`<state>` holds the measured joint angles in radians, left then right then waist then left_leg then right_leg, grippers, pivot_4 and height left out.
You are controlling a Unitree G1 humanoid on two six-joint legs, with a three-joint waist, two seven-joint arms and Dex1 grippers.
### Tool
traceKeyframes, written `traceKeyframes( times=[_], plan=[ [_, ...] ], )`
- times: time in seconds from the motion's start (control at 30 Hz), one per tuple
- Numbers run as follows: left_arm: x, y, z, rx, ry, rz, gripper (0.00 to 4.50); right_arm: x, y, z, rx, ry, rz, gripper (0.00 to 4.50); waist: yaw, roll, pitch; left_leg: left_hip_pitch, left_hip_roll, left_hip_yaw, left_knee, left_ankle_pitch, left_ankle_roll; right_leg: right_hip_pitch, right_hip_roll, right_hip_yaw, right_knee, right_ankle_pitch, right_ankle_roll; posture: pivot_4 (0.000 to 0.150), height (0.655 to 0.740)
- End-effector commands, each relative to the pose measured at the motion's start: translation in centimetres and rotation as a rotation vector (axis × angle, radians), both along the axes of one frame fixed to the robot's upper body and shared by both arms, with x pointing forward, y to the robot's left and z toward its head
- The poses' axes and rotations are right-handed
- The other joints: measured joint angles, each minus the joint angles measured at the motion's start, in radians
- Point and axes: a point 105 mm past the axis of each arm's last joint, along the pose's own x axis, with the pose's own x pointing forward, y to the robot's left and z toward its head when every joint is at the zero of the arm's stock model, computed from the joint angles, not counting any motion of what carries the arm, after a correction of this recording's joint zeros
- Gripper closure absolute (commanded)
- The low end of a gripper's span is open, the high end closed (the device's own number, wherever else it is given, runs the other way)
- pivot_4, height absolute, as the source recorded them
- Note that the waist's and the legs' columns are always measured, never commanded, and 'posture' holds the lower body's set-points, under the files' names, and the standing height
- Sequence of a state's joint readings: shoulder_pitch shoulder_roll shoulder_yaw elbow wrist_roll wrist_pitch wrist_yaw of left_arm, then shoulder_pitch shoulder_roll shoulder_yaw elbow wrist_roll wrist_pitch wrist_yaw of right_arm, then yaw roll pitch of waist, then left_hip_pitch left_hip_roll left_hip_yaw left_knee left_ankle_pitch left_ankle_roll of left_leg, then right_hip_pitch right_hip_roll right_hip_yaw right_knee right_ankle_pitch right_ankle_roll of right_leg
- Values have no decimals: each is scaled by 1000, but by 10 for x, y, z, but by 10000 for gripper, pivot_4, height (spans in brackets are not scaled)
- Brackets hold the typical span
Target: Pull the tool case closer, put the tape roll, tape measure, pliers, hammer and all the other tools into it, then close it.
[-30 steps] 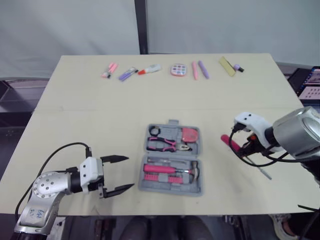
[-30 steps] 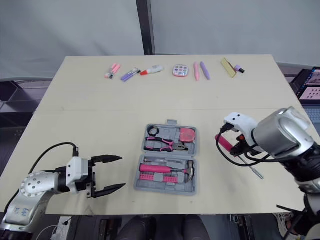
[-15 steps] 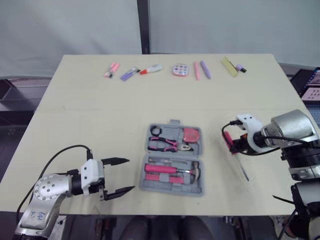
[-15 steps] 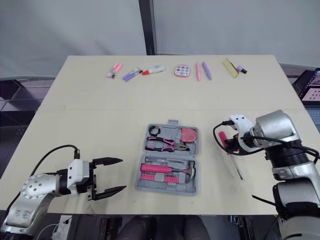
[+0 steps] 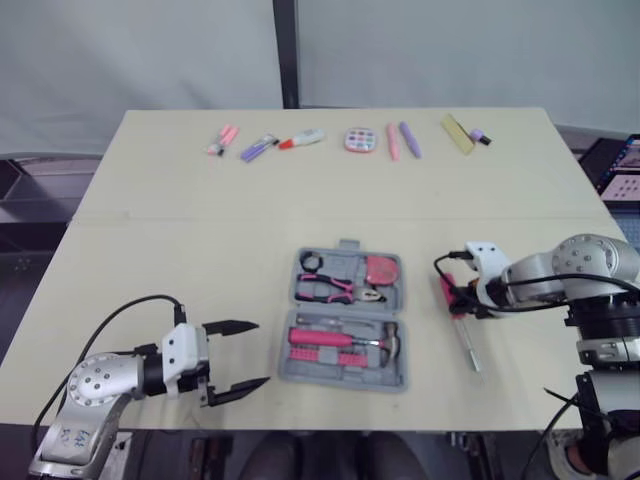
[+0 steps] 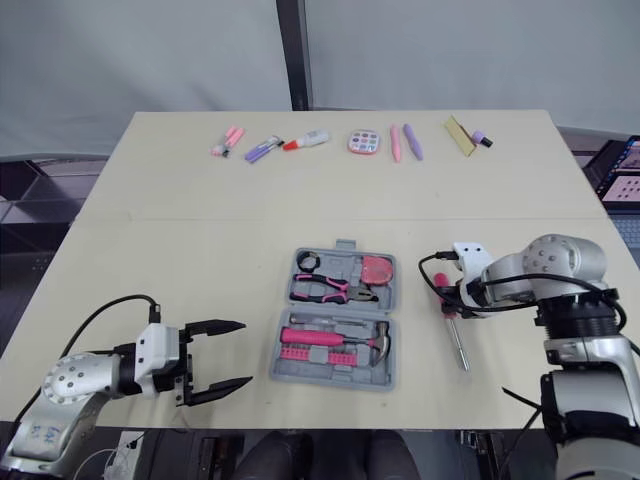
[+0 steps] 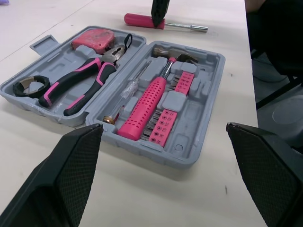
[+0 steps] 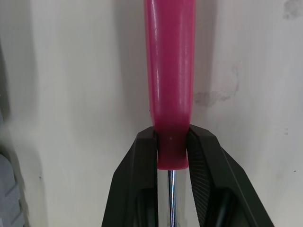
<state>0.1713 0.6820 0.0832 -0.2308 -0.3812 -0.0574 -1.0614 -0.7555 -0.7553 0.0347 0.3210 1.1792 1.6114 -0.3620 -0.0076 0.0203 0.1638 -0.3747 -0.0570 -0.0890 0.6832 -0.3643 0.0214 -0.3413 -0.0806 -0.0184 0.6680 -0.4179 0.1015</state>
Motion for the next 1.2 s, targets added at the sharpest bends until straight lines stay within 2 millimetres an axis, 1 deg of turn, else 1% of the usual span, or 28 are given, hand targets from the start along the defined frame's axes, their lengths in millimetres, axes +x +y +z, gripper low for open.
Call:
traceKeyframes(
  times=[0.03,0.07,0.1,0.13,0.17,0.2,0.27,0.37,0.47,0.57,0.6,0.67,0.8,0.93,1.03,1.2],
  plan=[
    [-3,-3,7,6,-41,-18,0,-1,-3,10,0,-19,-23,30638,0,0,0,0,0,0,0,0,0,0,0,0,0,0,0,1500,7134],
    [-3,-3,7,6,-41,-18,0,0,-4,13,-3,-25,-23,28193,0,0,0,0,0,0,0,0,0,0,0,0,0,0,0,1500,7134],
    [-3,-3,7,7,-42,-18,0,-1,-3,16,-1,-34,-19,24026,1,0,0,0,0,0,0,0,0,0,0,0,0,0,0,1500,7134],
    [-3,-3,7,6,-43,-18,0,-1,-4,21,1,-41,-15,18450,2,0,0,0,0,0,0,0,0,0,0,0,0,0,0,1500,7134],
    [-3,-3,8,7,-44,-18,0,-3,-6,27,1,-53,-13,14192,3,0,0,0,0,1,0,0,1,0,0,0,0,0,0,1500,7134],
    [-3,-2,8,7,-44,-18,0,-5,-8,32,2,-60,-10,8891,4,0,0,0,0,1,0,0,1,0,0,0,0,0,0,1500,7134],
    [-2,-1,8,10,-45,-20,0,-13,-12,42,10,-74,8,8891,6,0,0,-1,0,1,1,0,1,0,0,0,0,0,0,1500,7134],
    [0,-1,8,13,-47,-26,0,-29,-11,54,25,-109,23,8891,8,0,0,-2,0,1,1,0,1,0,0,0,-1,0,0,1500,7134],
    [4,-1,9,9,-53,-35,0,-54,-12,61,24,-160,87,8891,9,0,0,-5,2,1,1,-1,2,2,0,0,-7,0,0,1500,7134],
    [6,-1,9,10,-51,-47,0,-76,-5,56,23,-179,139,8891,8,1,-1,-10,2,1,5,-1,3,1,1,0,-10,0,0,1500,7134],
    [7,-2,8,11,-51,-53,0,-83,-2,51,29,-187,138,8891,6,1,-1,-10,3,1,5,-1,3,1,1,-1,-10,0,0,1500,7134],
    [10,-3,8,10,-50,-61,0,-90,4,44,38,-216,120,8891,7,0,-2,-10,3,2,6,-1,3,1,1,-1,-10,0,0,1500,7134],
    [15,-5,8,10,-57,-79,0,-93,15,40,67,-299,39,8891,6,0,-2,-10,3,3,7,-1,3,1,1,-2,-10,0,0,1500,7134],
    [18,-5,8,10,-60,-87,0,-94,20,38,51,-341,-24,8891,6,0,-2,-10,3,2,7,-1,4,1,1,-3,-10,0,0,1500,7134],
    [19,-7,9,7,-61,-90,0,-91,26,37,31,-357,-46,8891,6,0,-2,-10,3,2,8,-1,4,1,1,-3,-10,0,0,1500,7134],
    [18,-7,9,8,-60,-87,0,-93,27,24,23,-319,-106,8891,7,0,-2,-10,3,0,8,-1,4,1,1,-3,-10,0,0,1500,7134]
  ],
)
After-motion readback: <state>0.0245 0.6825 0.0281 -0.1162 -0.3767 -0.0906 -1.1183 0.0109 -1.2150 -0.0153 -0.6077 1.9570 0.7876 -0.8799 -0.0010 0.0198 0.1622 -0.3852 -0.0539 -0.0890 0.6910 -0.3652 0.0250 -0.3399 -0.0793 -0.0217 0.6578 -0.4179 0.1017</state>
